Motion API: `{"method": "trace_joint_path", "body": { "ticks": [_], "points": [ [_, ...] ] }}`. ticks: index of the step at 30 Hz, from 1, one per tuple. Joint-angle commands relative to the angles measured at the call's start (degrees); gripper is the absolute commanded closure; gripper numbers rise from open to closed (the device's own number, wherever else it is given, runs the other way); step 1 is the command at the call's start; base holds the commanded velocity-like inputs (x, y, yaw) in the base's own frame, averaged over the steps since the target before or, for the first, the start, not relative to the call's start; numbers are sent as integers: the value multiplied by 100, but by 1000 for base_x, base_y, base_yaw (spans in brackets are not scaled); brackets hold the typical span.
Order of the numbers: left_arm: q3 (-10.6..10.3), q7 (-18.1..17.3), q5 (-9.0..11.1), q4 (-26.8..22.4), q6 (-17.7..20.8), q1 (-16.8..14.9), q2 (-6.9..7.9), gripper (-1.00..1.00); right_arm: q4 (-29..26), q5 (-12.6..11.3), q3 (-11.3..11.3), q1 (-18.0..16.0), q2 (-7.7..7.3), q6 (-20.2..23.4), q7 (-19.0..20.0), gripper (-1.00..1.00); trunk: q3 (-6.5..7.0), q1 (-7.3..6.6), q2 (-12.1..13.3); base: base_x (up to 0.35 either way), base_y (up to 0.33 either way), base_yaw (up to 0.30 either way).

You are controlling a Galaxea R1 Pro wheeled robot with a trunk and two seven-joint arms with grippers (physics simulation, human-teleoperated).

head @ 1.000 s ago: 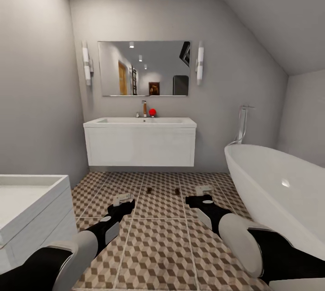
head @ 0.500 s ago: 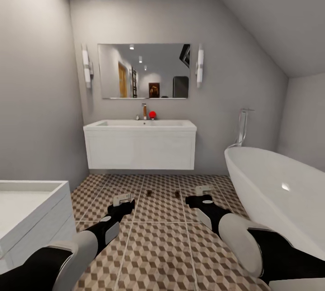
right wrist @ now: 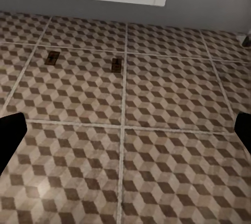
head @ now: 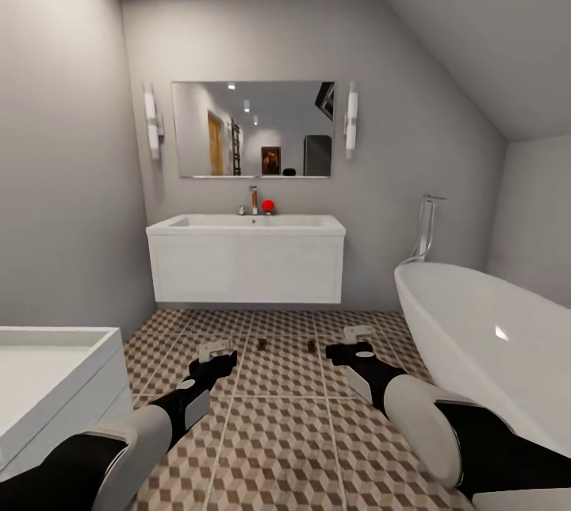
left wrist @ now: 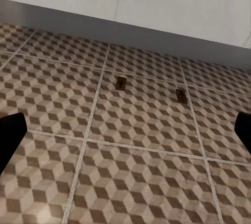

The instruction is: Take the four mousetraps from the cabinet in the bathroom and place them on the bathroom floor. Make sure all four end up on the same floor surface, and ensure that at least two of them are either under or directly next to the same bathroom sink.

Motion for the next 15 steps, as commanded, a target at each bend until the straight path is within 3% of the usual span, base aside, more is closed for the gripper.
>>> {"method": "trace_joint_path", "body": {
  "ticks": [1, 15],
  "points": [
    [-49, 15, 41, 6, -19, -4, -1, -100, 18, 58, -49, -8, 0, -23, -26, -100, 11, -24, 38, 0, 0, 0],
    [-49, 23, 42, 5, 113, -9, 2, -100, 18, 58, -49, -12, -2, -31, -28, -100, 263, -331, 600, 0, 0, 0]
  ]
}}
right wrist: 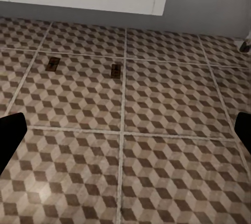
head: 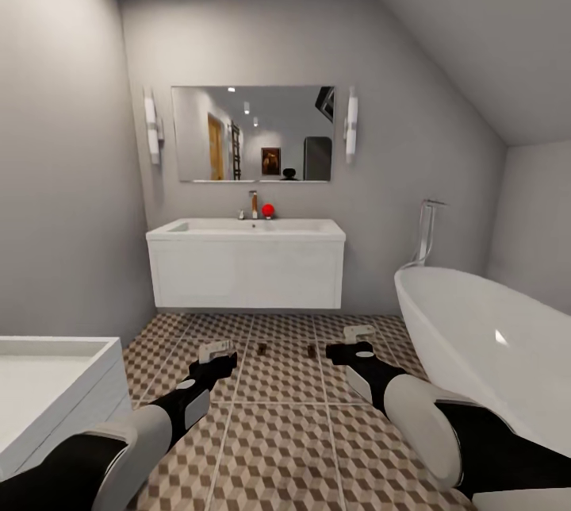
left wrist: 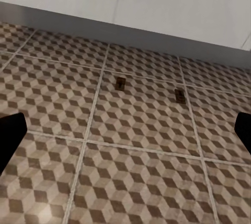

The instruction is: Take the four mousetraps from the cabinet in the bathroom and place them on the bathroom floor. Make sure all four end up on the same floor surface, and ensure that at least two of them are either under or directly next to the same bathroom sink.

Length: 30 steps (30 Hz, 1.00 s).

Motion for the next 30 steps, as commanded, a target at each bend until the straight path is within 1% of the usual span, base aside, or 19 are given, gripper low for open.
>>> {"method": "trace_joint_path", "body": {
  "ticks": [1, 12, 17, 18, 24, 29, 30],
  "points": [
    [-49, 18, 41, 5, -15, -5, 0, -100, 18, 58, -49, -6, 0, -23, -27, -100, 11, -23, 38, 0, 0, 0],
    [-49, 25, 40, 2, 1, -9, 28, -100, 18, 61, -49, 11, 1, -35, -35, -100, 209, -265, 479, 0, 0, 0],
    [-49, 26, 35, 1, 1, -9, 127, -100, 16, 64, -49, 125, 4, -44, -50, -100, 299, -375, 680, 0, 0, 0],
    [-49, 26, 34, 1, 1, -9, 173, -100, 14, 68, -49, 192, 3, -45, -59, -100, 317, -397, 720, 0, 0, 0],
    [-49, 26, 36, 2, -9, 13, 312, -100, 11, 73, -49, 384, -2, -51, -63, -100, 424, -529, 961, 0, 0, 0],
    [-49, 26, 34, 5, -10, 85, 393, -100, 12, 71, -49, 466, -3, -49, -64, -100, 514, -638, 1161, 0, 0, 0],
    [-49, 23, 33, 3, -6, 136, 429, -100, 12, 69, -49, 506, -3, -48, -62, -100, 532, -660, 1201, 0, 0, 0]
  ]
}}
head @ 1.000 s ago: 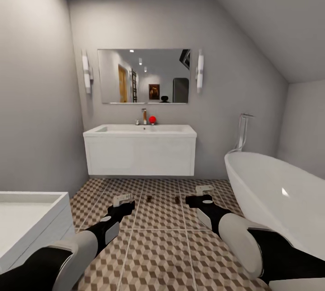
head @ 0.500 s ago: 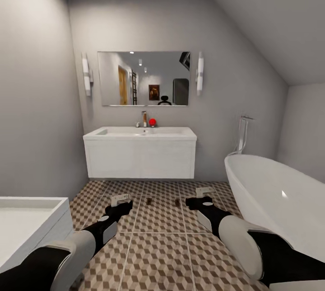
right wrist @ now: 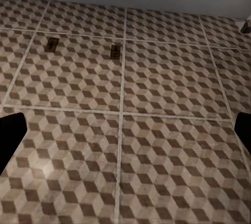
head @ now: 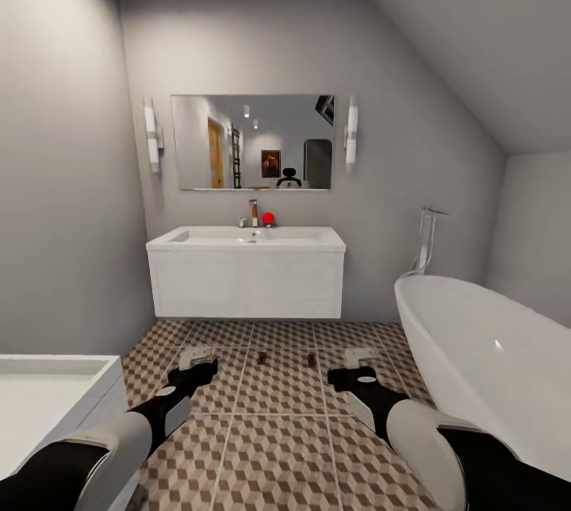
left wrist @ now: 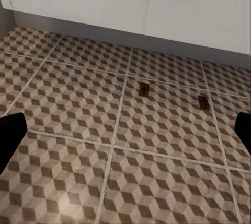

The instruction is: Take the four mousetraps from the cabinet in the bathroom and place them on the bathroom floor. Make sure all four end up on the same floor surface, and ensure that at least two of them are either under or directly next to the same bathroom sink.

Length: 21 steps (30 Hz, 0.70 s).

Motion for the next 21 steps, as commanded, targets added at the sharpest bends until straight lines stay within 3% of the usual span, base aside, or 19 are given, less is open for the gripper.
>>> {"method": "trace_joint_path", "body": {
  "ticks": [1, 2, 12, 21],
  "points": [
    [-52, 15, 38, 6, -15, 24, 15, -100, 18, 56, -48, 15, 0, -26, -24, -100, 12, -23, 38, 0, 0, 0],
    [-52, 12, 38, 9, -2, 163, 56, -100, 18, 54, -49, 183, 0, -22, -21, -100, 30, -45, 78, 0, 0, 0],
    [-52, 6, 30, 11, 5, 543, 58, -100, 16, 54, -48, 640, -30, -9, -15, -100, 209, -265, 479, 0, 0, 0],
    [-52, 9, 29, 9, 1, 923, 51, -100, 20, 49, -47, 1024, -153, -5, 1, -100, 371, -463, 840, 0, 0, 0]
  ]
}}
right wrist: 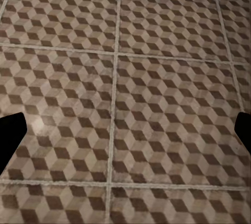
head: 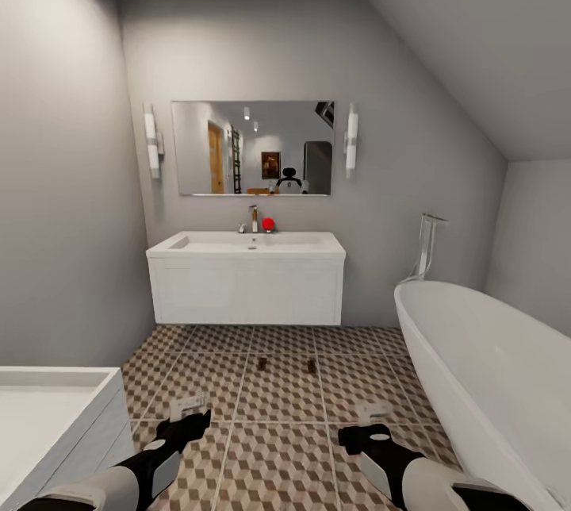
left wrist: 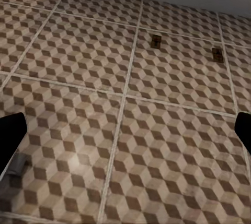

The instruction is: Take the four mousetraps from the cabinet in the bathroom and place them on the bathroom floor. Make sure all four end up on the same floor surface, and ensure that at least two of them are either under or directly next to the same bathroom sink.

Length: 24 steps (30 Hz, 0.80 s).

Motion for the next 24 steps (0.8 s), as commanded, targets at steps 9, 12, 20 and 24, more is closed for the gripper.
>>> {"method": "trace_joint_path", "body": {
  "ticks": [9, 12, 20, 24],
  "points": [
    [-49, 30, 36, 5, -12, 336, -6, -100, 20, 54, -50, 332, -70, -40, -38, -100, 155, -199, 359, 0, 0, 0],
    [-49, 38, 36, 5, -12, 395, -7, -100, 20, 53, -50, 397, -75, -41, -47, -100, 209, -265, 479, 0, 0, 0],
    [-49, 48, 36, 5, -16, 550, 4, -100, 20, 53, -50, 559, -81, -46, -67, -100, 353, -441, 800, 0, 0, 0],
    [-49, 37, 36, 5, -18, 630, 11, -100, 20, 51, -50, 623, -83, -50, -71, -100, 424, -528, 960, 0, 0, 0]
  ]
}}
